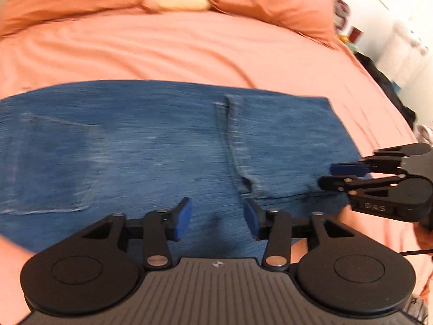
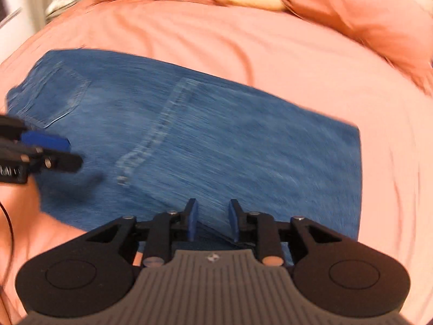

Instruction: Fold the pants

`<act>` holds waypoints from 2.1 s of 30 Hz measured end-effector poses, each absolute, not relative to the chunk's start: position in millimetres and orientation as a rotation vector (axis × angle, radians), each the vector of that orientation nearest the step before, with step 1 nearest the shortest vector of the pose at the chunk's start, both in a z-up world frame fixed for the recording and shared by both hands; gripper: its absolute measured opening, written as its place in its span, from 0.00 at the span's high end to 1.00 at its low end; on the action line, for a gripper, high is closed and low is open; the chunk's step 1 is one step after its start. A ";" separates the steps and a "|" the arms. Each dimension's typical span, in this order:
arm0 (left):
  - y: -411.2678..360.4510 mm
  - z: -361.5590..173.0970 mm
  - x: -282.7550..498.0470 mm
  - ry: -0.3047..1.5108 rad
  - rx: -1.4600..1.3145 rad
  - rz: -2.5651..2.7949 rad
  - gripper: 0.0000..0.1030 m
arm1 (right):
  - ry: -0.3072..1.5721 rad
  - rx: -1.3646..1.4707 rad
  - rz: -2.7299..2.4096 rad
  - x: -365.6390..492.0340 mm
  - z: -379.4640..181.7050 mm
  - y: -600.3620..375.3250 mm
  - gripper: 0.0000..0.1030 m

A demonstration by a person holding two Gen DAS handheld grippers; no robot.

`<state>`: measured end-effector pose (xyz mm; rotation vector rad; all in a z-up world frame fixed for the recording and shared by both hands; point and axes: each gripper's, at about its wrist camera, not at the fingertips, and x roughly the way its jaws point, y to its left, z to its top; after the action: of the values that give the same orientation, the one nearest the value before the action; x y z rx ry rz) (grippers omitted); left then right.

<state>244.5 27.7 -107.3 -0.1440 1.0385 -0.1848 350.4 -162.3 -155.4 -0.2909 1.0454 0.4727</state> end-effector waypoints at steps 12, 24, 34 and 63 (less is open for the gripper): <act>177.2 -97.7 201.9 0.973 -0.403 0.093 0.26 | 0.943 -0.668 0.608 337.2 -152.3 -75.1 0.57; 320.3 -123.9 168.4 0.896 -0.786 0.351 0.24 | 0.974 -0.845 0.604 370.5 -161.3 -49.9 0.58; 366.1 -172.7 169.9 0.825 -1.056 0.288 0.21 | 1.080 -0.897 0.712 406.2 -189.4 -28.3 0.58; 277.0 -81.5 228.2 0.695 -0.380 0.351 0.82 | 1.159 -0.643 0.790 437.0 -193.0 -56.6 0.55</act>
<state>228.2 277.0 -81.5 -0.3802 0.6946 0.3505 437.0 -56.6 -193.0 -0.6434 1.1592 0.7901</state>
